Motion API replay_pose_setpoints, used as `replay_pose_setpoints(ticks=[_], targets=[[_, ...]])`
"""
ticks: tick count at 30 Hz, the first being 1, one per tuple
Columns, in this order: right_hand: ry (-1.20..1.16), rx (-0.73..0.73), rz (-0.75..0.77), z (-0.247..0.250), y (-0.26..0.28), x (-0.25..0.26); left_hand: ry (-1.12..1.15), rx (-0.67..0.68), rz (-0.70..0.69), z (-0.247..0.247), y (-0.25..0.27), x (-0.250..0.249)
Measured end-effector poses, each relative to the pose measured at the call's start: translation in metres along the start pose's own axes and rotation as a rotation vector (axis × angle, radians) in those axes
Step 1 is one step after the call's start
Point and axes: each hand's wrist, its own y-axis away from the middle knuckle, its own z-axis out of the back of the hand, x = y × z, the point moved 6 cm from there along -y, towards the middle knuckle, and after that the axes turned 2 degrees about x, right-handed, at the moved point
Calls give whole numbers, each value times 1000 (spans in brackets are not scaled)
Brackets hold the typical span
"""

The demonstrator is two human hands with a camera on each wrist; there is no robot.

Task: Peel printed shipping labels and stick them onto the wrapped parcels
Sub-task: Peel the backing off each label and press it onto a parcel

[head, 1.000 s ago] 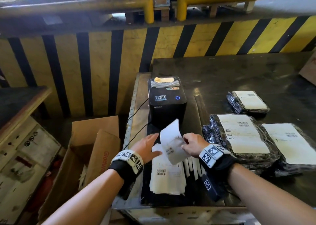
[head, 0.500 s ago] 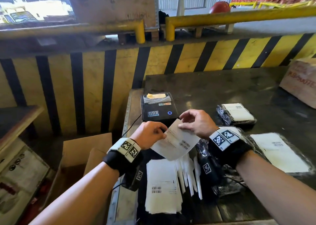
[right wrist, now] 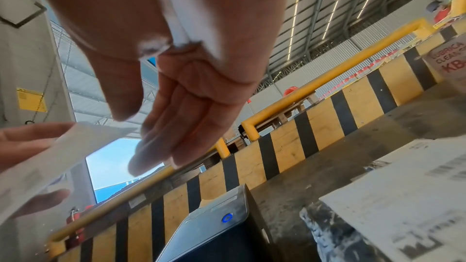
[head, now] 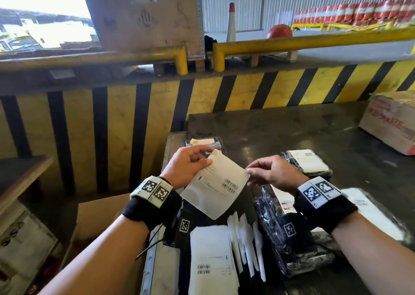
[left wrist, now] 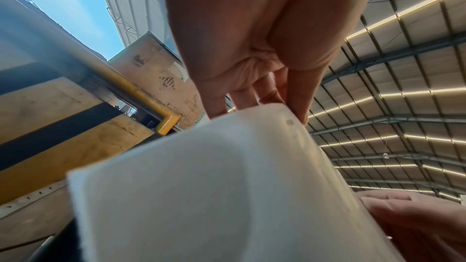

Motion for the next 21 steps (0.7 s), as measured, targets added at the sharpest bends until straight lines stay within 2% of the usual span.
replay_pose_setpoints(ticks=[2,13,21], targets=[[-41,35,10,0,3,3,4,-13,-2,3,0,-2],[55,228,64,-10,13,26,-53,-48,-10,11,0,-3],[95,235,126,-13,17,33,-116,-62,-14,13,-3,1]])
